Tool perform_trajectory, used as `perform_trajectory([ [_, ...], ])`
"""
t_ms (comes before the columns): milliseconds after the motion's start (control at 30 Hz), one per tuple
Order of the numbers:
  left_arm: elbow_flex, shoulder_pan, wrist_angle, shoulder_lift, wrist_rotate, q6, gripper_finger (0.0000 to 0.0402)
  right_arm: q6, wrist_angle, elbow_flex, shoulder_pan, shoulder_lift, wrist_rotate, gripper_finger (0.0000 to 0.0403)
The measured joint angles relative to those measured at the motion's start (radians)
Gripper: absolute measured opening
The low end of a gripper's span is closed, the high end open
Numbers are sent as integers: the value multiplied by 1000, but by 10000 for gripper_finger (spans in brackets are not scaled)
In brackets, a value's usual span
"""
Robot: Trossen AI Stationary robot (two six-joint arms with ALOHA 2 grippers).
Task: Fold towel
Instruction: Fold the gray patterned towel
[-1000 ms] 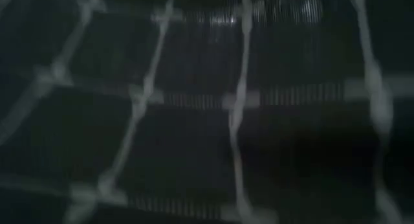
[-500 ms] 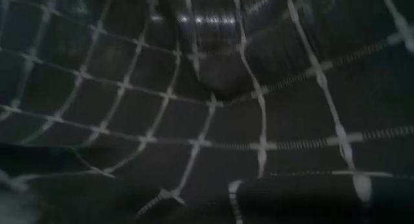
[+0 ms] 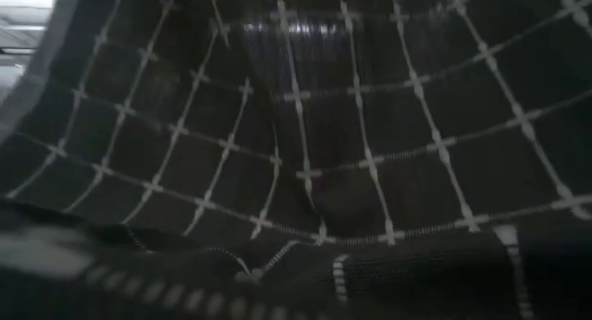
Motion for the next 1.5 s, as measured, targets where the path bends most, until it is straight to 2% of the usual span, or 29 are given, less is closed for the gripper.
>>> perform_trajectory([
  [200,0,14,0,0,122,-10,0,-59,-3,-8,-37,0,-79,1],
  [733,0,-10,0,-144,145,45,0,-80,-3,-8,-20,-1,-243,1],
  [967,-3,-12,1,-158,299,14,0,-89,-3,-8,-37,-3,-158,1],
  [1233,-65,7,0,-168,305,48,0,-184,-3,22,-78,-3,-115,1],
  [1500,-65,61,0,-190,248,181,0,-405,-3,163,-119,-3,-5,1],
])
